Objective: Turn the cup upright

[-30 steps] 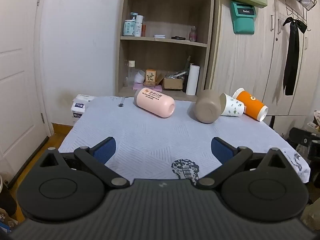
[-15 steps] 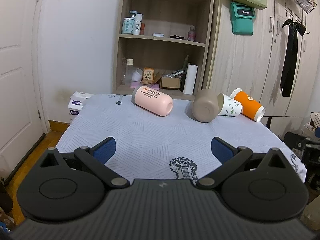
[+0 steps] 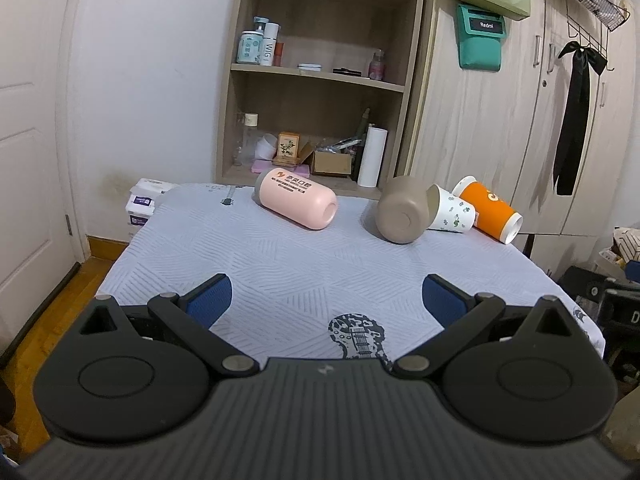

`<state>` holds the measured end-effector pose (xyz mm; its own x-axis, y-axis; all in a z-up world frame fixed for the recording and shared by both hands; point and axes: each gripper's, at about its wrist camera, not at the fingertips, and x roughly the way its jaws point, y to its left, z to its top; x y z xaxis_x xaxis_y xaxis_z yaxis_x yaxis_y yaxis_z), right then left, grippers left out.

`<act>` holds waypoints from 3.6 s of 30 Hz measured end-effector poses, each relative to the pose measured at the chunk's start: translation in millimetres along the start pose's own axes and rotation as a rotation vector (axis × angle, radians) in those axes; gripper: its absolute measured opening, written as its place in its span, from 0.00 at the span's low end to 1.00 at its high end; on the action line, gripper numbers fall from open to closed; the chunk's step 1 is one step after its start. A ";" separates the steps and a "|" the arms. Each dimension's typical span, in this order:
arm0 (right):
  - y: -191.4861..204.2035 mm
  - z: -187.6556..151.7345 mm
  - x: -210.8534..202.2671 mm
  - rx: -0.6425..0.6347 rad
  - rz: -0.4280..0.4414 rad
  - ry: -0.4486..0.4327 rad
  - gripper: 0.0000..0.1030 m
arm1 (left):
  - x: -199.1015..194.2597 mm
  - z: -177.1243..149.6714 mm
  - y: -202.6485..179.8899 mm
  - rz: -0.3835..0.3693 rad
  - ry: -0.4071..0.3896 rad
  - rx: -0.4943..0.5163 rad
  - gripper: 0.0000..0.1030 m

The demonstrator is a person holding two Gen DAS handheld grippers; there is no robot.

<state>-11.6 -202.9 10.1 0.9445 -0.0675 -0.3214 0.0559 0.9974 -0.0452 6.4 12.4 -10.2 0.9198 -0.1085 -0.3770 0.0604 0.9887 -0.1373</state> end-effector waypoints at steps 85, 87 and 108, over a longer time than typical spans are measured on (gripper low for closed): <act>-144.8 38.9 307.0 -0.313 0.332 0.122 0.99 | 288.7 84.1 -212.5 -0.321 0.446 -0.214 0.97; -145.3 40.6 312.1 -0.305 0.348 0.136 0.99 | 289.8 83.9 -212.0 -0.336 0.453 -0.236 0.97; -150.0 27.2 264.9 -0.107 0.298 0.243 0.68 | 299.5 75.7 -208.4 -0.403 0.509 -0.370 0.93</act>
<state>238.9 -369.8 -42.6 0.8095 0.2075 -0.5492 -0.2549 0.9669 -0.0103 298.7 -218.4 -25.2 0.5551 -0.5787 -0.5974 0.1384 0.7725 -0.6198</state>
